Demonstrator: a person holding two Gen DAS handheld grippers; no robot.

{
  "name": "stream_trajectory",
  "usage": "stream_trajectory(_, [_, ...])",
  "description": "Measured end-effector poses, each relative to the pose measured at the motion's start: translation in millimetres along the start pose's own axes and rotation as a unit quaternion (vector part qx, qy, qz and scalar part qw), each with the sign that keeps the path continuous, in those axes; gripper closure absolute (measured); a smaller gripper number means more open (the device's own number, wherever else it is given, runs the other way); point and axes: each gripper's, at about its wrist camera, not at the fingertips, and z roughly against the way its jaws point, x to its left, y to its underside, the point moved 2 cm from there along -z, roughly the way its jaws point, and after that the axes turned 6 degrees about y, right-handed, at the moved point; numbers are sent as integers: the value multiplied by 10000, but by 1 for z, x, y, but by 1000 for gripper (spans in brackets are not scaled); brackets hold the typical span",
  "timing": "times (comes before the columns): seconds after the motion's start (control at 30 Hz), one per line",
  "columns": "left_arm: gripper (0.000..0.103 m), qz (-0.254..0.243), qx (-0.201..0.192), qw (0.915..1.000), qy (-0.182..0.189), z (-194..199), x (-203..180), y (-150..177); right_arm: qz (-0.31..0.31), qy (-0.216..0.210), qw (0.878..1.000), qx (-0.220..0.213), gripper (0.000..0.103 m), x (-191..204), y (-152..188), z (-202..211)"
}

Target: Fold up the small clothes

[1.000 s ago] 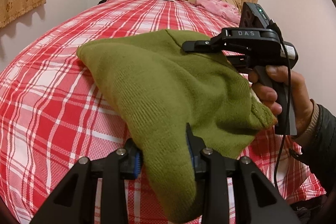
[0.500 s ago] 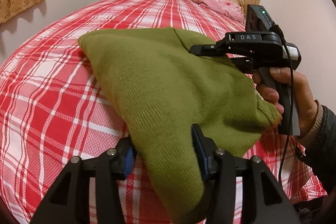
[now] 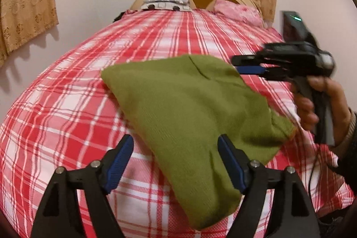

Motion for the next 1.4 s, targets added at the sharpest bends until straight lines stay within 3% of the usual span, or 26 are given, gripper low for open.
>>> stream_trajectory(0.1, [8, 74, -276, 9990, -332, 2, 16, -9, 165, -404, 9989, -189, 66, 19, 9, 28])
stream_trajectory(0.2, [6, 280, -366, 9969, -637, -10, 39, -16, 549, -937, 9940, -110, 55, 50, 30, 42])
stream_trajectory(0.27, [6, 481, -417, 9953, -725, -20, 54, -18, 728, -1214, 9899, 119, 54, 65, 48, 40])
stream_trajectory(0.33, [3, 573, -303, 9951, -742, -32, 65, -18, 865, -1200, 9884, 339, 54, 73, 64, 31])
stream_trajectory(0.43, [0, 692, 13, 9948, -753, -51, 71, -11, 869, -347, 9939, 575, 54, 56, 80, 12])
stream_trajectory(0.47, [0, 734, -7, 9946, -736, -51, 71, -9, 572, -240, 9959, 666, 54, 38, 81, 5])
stream_trajectory(0.53, [0, 781, -77, 9943, -724, -48, 69, -5, 177, -599, 9960, 634, 54, 24, 82, 6])
stream_trajectory(0.63, [0, 939, -141, 9920, -837, -32, 70, -2, 261, -424, 9975, 504, 54, 33, 84, 20])
stream_trajectory(0.73, [0, 1048, -368, 9903, -834, 0, 61, 3, 845, 276, 9960, 25, 50, 61, 90, 52])
stream_trajectory(0.8, [0, 1029, -484, 9903, -795, 14, 53, 6, 1394, 1109, 9826, -535, 40, 85, 97, 76])
stream_trajectory(0.87, [0, 866, -597, 9923, -651, 30, 39, 9, 1726, 1471, 9685, -1031, 40, 102, 104, 97])
stream_trajectory(1.0, [0, 631, -670, 9946, -488, 44, 18, 7, 1819, 1671, 9556, -1608, 40, 119, 117, 127])
stream_trajectory(1.13, [0, 507, -779, 9950, -372, 55, 5, 1, 1894, 1845, 9483, -1753, 40, 126, 127, 143])
stream_trajectory(1.4, [0, 384, -1009, 9936, -325, 74, -6, -5, 1820, 1861, 9469, -1887, 40, 133, 138, 160])
